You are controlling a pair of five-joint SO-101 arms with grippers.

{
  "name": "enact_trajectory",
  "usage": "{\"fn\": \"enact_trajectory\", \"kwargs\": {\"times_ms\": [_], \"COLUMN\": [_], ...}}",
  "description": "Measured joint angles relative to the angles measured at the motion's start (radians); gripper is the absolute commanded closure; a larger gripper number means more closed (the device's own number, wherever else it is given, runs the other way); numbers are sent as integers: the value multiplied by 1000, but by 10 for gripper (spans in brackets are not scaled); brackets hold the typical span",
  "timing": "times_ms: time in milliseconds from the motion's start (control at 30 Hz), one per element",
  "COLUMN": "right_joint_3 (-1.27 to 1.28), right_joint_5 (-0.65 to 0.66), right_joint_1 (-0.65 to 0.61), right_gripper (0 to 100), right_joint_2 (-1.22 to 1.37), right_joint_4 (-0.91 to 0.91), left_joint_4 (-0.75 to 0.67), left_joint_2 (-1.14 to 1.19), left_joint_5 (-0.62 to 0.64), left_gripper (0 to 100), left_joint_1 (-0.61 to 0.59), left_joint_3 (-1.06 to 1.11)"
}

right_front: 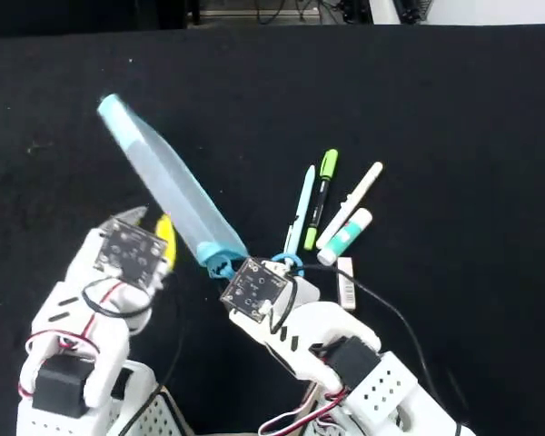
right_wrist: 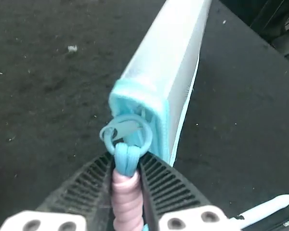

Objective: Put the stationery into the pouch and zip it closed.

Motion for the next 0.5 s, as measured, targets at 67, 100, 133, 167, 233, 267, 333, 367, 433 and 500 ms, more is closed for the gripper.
{"fn": "enact_trajectory", "kwargs": {"times_ms": [67, 100, 133, 167, 233, 267, 333, 367, 433, 500], "right_joint_3": [0, 0, 3, 5, 5, 5, 5, 5, 5, 5], "right_joint_5": [0, 0, 0, 0, 0, 0, 0, 0, 0, 0], "right_joint_1": [-2, -2, -2, -2, -2, -2, -2, -2, -2, -2], "right_gripper": [988, 988, 988, 988, 988, 988, 988, 988, 988, 988], "right_joint_2": [0, 0, 0, 0, 0, 0, 0, 0, 0, 0], "right_joint_4": [-15, -29, -43, -54, -61, -64, -66, -66, -66, -66], "left_joint_4": [37, 55, 77, 95, 140, 157, 183, 190, 196, 196], "left_joint_2": [0, 0, 0, 0, -2, -2, -2, -2, -2, 18], "left_joint_5": [-5, -6, -6, -6, -6, -6, -6, -6, -6, -6], "left_gripper": [887, 886, 878, 862, 822, 809, 813, 813, 813, 813], "left_joint_1": [64, 84, 101, 115, 126, 126, 126, 126, 126, 126], "left_joint_3": [-21, -35, -49, -64, -94, -104, -130, -138, -150, -157]}}
